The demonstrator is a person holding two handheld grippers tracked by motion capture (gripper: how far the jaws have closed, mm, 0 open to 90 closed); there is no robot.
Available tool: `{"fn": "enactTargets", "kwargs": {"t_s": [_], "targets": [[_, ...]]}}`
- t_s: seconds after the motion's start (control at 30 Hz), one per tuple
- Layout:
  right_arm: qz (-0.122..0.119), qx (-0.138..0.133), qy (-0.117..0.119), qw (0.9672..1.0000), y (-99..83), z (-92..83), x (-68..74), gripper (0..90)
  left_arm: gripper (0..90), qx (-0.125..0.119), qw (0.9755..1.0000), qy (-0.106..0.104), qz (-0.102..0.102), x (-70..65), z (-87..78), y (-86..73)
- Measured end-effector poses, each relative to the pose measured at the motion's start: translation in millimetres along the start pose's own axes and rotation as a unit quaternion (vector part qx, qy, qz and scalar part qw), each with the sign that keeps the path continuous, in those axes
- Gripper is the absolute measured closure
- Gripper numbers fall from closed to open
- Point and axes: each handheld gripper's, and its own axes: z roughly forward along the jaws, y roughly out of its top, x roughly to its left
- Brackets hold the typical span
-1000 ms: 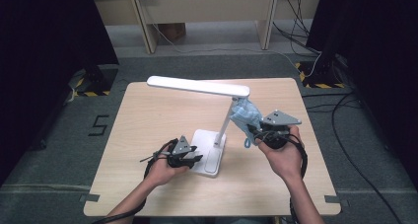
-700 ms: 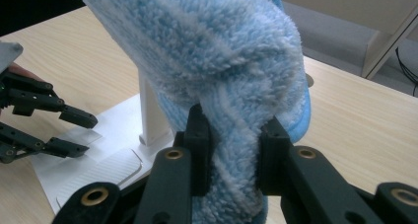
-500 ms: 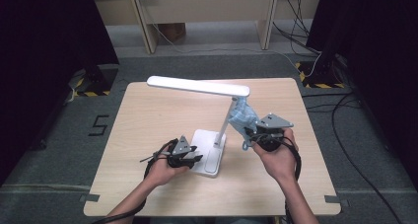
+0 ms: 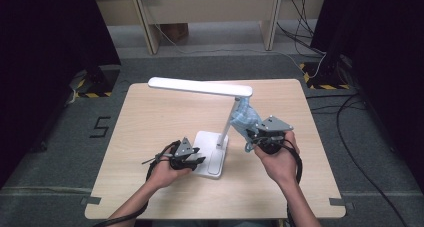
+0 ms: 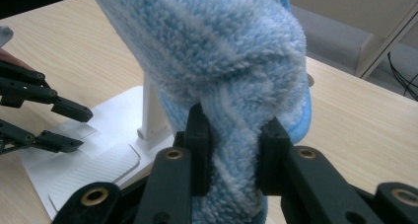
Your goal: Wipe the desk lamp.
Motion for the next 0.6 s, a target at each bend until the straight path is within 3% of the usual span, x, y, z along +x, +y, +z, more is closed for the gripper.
{"fn": "enactTargets", "kwargs": {"t_s": [0.6], "targets": [[-0.014, 0.014, -0.013, 0.9997, -4.3, 8.9, 7.5, 72.8, 55.1, -0.002, 1.0000, 0.001, 0.000, -0.4, -0.1, -0.6]]}}
